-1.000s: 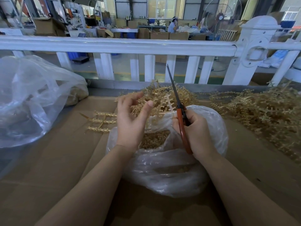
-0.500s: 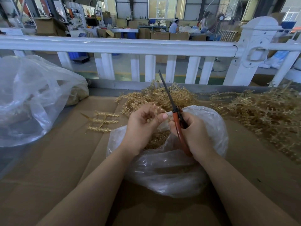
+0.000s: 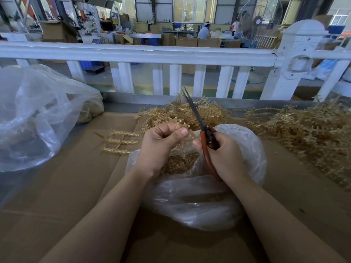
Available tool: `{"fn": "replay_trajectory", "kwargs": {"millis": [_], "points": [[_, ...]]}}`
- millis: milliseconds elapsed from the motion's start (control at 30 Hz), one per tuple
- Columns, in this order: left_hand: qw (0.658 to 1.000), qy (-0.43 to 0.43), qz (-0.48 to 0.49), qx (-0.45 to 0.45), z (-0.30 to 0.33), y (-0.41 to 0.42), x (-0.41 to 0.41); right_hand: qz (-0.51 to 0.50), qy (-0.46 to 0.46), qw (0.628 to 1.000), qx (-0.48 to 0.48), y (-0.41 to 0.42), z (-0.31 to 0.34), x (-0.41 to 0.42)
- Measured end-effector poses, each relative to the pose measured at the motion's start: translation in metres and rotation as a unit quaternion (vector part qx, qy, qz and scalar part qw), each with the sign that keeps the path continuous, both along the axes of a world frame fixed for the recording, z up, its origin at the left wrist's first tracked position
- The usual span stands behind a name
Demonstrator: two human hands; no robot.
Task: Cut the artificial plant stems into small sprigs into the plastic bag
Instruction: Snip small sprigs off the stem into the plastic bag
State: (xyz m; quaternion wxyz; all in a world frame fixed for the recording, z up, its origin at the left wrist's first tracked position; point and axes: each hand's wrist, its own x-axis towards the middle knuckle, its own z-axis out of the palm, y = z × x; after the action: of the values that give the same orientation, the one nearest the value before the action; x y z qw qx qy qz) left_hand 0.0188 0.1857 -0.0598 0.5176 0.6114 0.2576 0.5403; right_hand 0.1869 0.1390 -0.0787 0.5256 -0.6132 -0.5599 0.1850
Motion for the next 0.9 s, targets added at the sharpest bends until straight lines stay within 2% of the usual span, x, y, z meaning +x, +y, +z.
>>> {"fn": "replay_trajectory", "kwargs": {"millis": [167, 533, 900], "points": [[1.000, -0.001, -0.002, 0.001, -0.0014, 0.0015, 0.0001, 0.002, -0.038, 0.999, 0.002, -0.0043, 0.0014, -0.0017], [0.998, 0.003, 0.046, 0.044, 0.0029, 0.0043, -0.0010, -0.006, -0.195, 0.981, 0.017, -0.0051, -0.0010, 0.0012], [0.999, 0.012, 0.036, 0.038, 0.0023, 0.0034, -0.0012, -0.036, -0.243, 0.969, 0.037, -0.0065, -0.0017, 0.0006]]}}
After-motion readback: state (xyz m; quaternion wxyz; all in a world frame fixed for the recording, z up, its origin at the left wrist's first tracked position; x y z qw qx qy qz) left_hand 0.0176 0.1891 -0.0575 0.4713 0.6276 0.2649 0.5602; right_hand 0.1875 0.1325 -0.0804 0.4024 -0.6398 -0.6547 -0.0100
